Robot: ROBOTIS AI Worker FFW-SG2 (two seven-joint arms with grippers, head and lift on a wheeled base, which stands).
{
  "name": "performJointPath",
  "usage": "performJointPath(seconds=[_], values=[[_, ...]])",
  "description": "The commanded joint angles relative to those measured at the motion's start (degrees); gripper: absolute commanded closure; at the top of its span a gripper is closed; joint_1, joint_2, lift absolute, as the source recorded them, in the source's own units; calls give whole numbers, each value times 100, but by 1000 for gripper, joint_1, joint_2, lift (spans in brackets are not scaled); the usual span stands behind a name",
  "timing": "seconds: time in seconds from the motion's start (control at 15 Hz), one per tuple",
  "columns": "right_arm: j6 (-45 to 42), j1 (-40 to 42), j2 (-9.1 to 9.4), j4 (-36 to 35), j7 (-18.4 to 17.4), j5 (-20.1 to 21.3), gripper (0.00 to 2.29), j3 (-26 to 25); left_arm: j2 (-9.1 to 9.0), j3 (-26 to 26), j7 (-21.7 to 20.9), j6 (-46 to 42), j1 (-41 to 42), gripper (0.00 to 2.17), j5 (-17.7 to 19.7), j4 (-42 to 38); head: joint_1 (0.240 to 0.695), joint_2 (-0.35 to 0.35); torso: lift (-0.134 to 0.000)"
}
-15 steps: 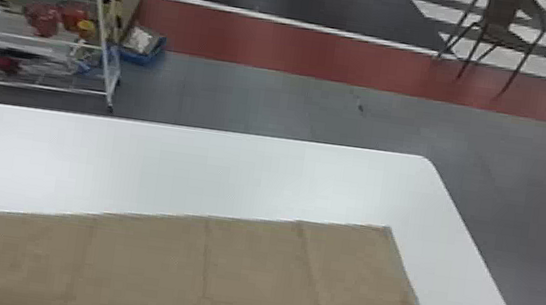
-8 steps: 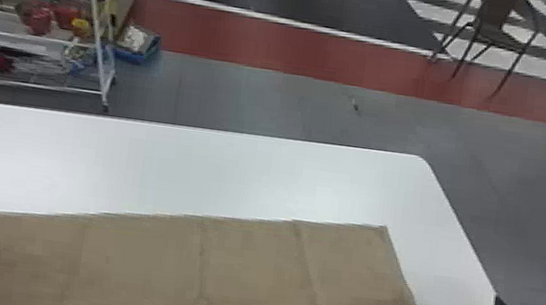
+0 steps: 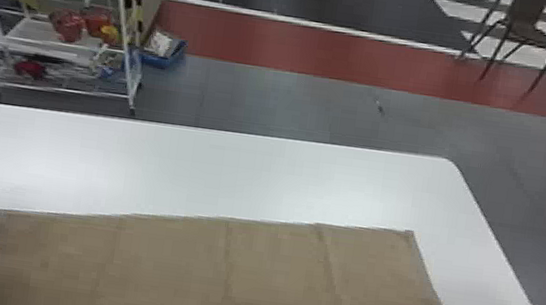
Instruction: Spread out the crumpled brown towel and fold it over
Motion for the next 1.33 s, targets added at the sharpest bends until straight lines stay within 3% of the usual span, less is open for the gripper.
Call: performJointPath(seconds=[0.0,0.27,0.67,0.87,1.07,1.27], values=[[-14,51,-11,19,0,-28,33,-53,158,-159,-59,700,-148,134,-46,179,695,-159,-122],[-32,77,-3,19,9,-28,33,-61,439,-458,-147,752,-420,205,-336,671,695,-164,-122],[-67,69,-38,169,0,-28,33,-35,598,-634,-112,735,-728,296,-845,1295,695,-153,-122],[-84,60,-47,195,0,-37,33,-35,721,-651,-138,735,-921,434,-942,1612,695,-144,-122],[-84,60,-47,221,0,-37,33,-35,844,-660,-323,735,-991,802,-968,1779,695,-134,-122],[-84,25,-47,230,0,-37,33,-35,870,-643,-534,735,-974,819,-951,1753,695,-132,-122]])
